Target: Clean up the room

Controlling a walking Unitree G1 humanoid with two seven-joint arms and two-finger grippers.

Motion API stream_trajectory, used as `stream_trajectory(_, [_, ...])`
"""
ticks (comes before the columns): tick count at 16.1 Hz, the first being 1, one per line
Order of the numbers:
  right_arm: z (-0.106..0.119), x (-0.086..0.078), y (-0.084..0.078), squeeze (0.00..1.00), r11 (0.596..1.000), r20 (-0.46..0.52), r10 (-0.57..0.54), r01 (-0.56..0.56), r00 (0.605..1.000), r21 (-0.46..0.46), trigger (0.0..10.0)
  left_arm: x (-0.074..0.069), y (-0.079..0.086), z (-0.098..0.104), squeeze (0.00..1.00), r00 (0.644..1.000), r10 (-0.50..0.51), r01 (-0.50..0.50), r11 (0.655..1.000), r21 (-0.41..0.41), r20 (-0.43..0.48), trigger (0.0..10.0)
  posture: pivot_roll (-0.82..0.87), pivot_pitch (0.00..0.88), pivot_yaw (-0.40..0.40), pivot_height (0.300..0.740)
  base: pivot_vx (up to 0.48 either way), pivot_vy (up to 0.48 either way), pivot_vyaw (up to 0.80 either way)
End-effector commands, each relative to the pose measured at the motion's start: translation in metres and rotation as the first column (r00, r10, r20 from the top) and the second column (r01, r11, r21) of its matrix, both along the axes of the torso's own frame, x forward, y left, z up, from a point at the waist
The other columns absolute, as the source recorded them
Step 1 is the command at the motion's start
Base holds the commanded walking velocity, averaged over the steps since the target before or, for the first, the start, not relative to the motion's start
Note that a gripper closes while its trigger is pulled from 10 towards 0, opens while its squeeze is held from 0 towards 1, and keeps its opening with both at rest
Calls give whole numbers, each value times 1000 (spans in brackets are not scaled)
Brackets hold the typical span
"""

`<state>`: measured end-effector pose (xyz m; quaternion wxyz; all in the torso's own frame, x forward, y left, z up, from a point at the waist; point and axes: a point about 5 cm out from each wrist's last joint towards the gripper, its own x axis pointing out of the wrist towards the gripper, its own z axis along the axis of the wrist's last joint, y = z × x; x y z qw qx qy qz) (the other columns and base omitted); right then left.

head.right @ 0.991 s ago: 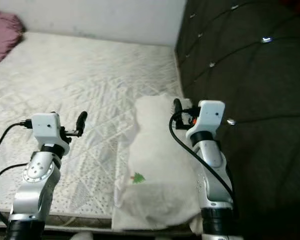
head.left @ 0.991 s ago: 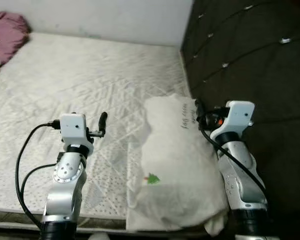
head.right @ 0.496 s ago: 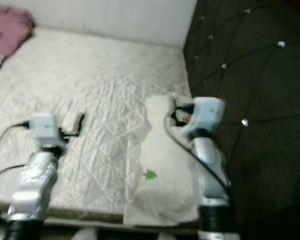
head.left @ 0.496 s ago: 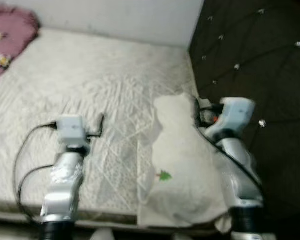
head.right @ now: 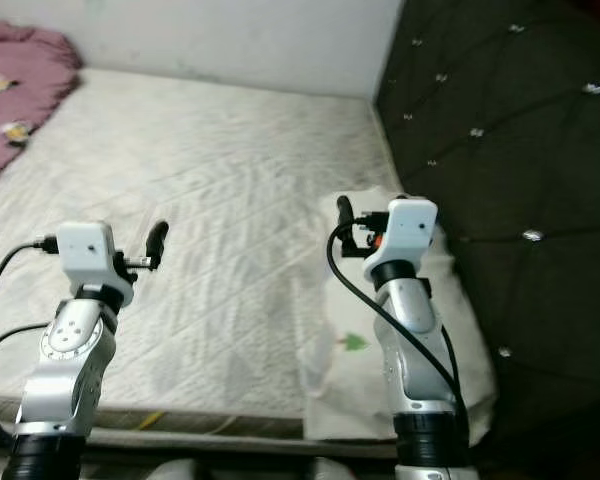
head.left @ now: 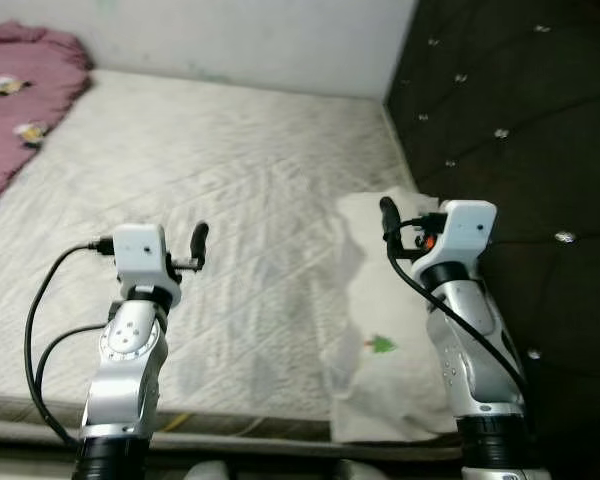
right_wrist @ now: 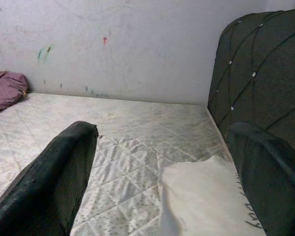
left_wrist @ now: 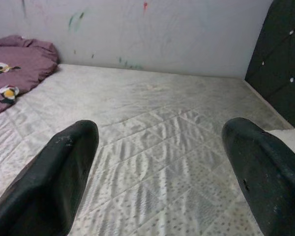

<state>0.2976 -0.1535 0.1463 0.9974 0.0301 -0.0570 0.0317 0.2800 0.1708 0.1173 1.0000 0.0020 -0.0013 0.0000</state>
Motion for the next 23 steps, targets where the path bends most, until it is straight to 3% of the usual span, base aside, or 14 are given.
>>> stream_trajectory(1, [0,-1,-11,0,999,-1,-40,40,999,-15,10000,0,-9,-1,0,1000,-31,31,999,-7,-5,10000,12,0,-67,740,0,480,0])
stream_trajectory(17, [-4,0,-10,0,999,-16,-42,42,999,-9,10000,0,-13,1,0,998,-61,62,997,-51,8,10000,13,0,-66,740,0,480,-25])
stream_trajectory(23, [-4,1,-10,0,999,-17,-43,43,999,-15,10000,-2,-16,4,0,995,-95,97,989,-111,18,10000,9,0,-67,740,0,480,0])
